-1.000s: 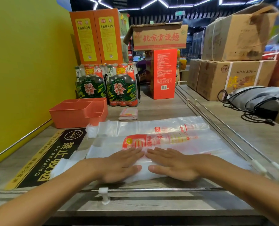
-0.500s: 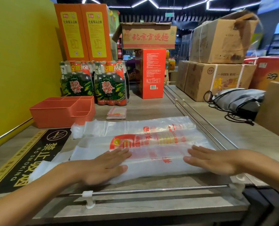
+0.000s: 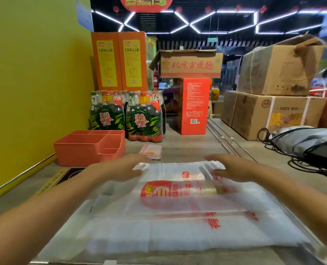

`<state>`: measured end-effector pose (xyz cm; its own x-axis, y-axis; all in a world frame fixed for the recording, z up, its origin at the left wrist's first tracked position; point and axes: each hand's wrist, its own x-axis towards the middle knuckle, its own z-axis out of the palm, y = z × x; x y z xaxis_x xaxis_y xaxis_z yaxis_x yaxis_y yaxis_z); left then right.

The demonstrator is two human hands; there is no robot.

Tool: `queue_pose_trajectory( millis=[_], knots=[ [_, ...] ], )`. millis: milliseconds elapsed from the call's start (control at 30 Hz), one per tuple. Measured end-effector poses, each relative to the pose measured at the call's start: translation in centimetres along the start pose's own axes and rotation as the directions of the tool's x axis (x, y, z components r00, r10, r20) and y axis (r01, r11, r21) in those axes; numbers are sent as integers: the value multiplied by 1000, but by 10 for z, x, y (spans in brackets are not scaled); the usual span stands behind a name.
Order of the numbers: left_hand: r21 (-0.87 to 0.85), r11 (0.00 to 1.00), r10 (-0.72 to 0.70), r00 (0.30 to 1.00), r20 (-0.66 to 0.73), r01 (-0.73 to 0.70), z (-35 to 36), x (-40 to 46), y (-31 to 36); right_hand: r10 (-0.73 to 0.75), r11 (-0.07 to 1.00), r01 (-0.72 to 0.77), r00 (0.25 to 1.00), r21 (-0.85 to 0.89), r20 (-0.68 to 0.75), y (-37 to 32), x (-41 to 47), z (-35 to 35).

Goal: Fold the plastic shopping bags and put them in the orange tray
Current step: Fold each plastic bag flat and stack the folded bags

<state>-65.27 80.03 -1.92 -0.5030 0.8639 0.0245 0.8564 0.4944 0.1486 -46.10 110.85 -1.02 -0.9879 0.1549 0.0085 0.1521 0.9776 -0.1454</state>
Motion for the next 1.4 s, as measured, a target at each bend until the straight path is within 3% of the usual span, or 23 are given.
queue_pose_trajectory(
  millis=[100, 200, 400, 500, 600, 700, 800, 967, 1167, 1400],
  knots=[
    [62, 992, -118, 984, 134, 110, 1, 23, -18, 14, 1000, -14, 999, 4, 39, 4, 28, 11],
    [38, 978, -207, 963, 172, 204, 7, 35, -28, 38, 999, -38, 997, -2, 67, 11, 46, 22],
    [85, 996, -32, 996, -83, 40, 10, 39, -19, -126, 992, 116, 967, -57, -221, 20, 54, 30],
    [107, 994, 16, 979, -206, 6, 14, 31, -22, -209, 975, 173, 927, -139, -312, 16, 46, 27],
    [235, 968, 157, 936, -315, -84, 15, 23, -20, -334, 933, 234, 845, -274, -418, 12, 39, 27],
    [292, 941, 279, 875, -395, -168, 19, 14, -17, -371, 911, 233, 822, -339, -431, 10, 37, 30],
    [309, 925, 352, 810, -469, -223, 25, 10, -14, -341, 931, 228, 825, -286, -450, 6, 36, 33],
    [270, 938, 339, 747, -572, -219, 23, 14, -7, -321, 945, 237, 802, -225, -504, 0, 36, 35],
    [288, 926, 374, 693, -616, -244, 20, 11, 0, -395, 915, 265, 745, -305, -537, -10, 30, 39],
    [257, 913, 408, 740, -535, -317, 23, -7, 5, -386, 922, 338, 838, -187, -387, -32, 22, 33]
  ],
)
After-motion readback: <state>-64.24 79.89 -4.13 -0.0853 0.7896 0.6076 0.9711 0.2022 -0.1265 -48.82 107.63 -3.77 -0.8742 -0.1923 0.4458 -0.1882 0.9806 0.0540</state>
